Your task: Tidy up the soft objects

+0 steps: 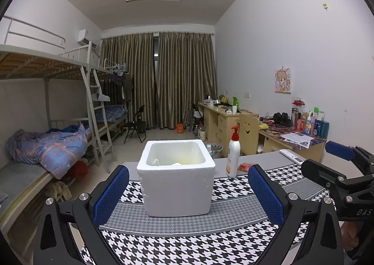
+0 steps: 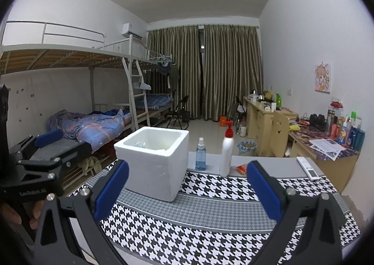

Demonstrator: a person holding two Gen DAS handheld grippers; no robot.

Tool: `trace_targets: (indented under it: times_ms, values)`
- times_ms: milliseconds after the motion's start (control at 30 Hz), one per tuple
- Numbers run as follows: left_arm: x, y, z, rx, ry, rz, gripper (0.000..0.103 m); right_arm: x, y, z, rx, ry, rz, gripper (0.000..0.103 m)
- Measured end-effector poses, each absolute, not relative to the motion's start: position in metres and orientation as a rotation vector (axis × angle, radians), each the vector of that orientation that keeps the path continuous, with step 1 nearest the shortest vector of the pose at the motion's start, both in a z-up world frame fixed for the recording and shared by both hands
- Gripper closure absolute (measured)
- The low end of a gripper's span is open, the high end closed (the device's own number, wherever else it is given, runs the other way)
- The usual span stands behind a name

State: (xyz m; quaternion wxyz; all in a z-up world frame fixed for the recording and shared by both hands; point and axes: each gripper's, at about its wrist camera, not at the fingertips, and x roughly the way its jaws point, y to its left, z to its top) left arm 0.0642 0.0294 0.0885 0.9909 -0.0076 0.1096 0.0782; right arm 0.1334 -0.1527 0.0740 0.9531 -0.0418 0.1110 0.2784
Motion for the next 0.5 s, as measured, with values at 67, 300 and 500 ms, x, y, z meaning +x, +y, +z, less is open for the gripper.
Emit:
trace_targets:
  times_ms: [67,300,500]
  values:
    - [0.060,0.027,0.087,-0.016,0.211,0.160,0.001,0.131,-0.154,0.072,-0.084,0.222,0.575,0.001]
    - [0.050,0.028,0.082,-0.018,0.193,0.169,0.001,0.130,-0.161,0.067,-0.055,0.226,0.568,0.001]
    - [0.050,0.025,0.076,-0.018,0.192,0.165,0.001,0.123,-0.165,0.060,-0.061,0.209,0.559,0.001]
